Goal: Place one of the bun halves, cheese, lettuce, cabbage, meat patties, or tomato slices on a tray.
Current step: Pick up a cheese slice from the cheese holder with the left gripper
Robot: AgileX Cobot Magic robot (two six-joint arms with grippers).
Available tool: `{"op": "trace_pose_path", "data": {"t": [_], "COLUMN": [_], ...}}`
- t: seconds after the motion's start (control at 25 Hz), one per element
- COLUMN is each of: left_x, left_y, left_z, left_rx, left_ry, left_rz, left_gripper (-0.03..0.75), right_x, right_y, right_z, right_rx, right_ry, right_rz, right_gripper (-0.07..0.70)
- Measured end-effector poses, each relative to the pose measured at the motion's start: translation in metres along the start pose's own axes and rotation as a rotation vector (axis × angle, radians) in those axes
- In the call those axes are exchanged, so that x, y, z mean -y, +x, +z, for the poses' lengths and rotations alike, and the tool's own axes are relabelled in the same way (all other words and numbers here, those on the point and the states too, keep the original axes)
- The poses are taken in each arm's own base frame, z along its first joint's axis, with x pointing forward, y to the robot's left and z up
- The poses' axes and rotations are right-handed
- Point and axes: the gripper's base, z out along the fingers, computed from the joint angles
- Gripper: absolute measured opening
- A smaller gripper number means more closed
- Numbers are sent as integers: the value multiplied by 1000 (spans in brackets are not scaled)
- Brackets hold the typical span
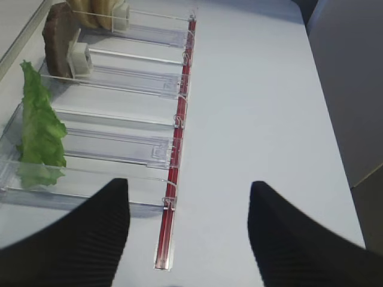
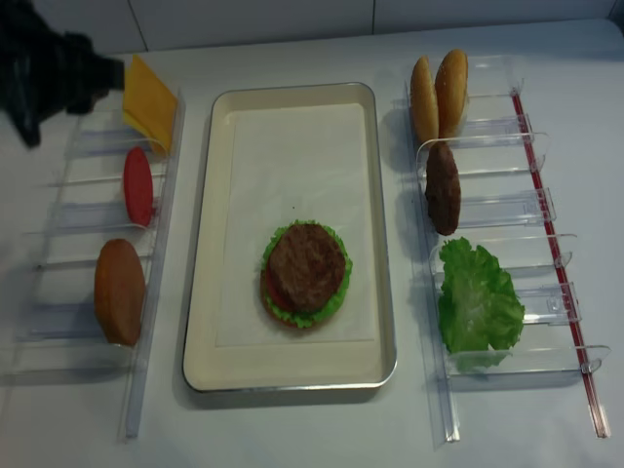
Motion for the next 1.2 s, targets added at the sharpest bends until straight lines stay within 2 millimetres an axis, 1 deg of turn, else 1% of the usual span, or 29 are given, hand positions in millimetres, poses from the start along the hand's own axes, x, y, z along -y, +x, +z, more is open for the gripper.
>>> {"op": "trace_pose_path", "data": {"t": [0.04,0.16,0.24,0.36,0.44,0.6,0.88,1.2], "left_x": [0,-5,-13,-28,-33,-35,-38,-40], "left_y": [-6,-23,-32,-42,-45,-49,-44,-44], "left_z": [11,33,51,71,81,101,137,159], "left_rx": [-16,-30,-40,-43,-48,-67,-118,-118], "left_ry": [10,65,111,131,128,136,138,134], "left_rz": [-5,-44,-86,-119,-107,-88,-99,-85], "left_gripper": [369,357,355,353,351,351,351,351], "right_x": [0,0,0,0,0,0,0,0], "right_y": [0,0,0,0,0,0,0,0], "right_z": [0,0,0,0,0,0,0,0], "right_rx": [0,0,0,0,0,0,0,0], "right_ry": [0,0,0,0,0,0,0,0], "right_rz": [0,0,0,0,0,0,0,0], "right_gripper": [454,449,448,448,448,448,448,448]}}
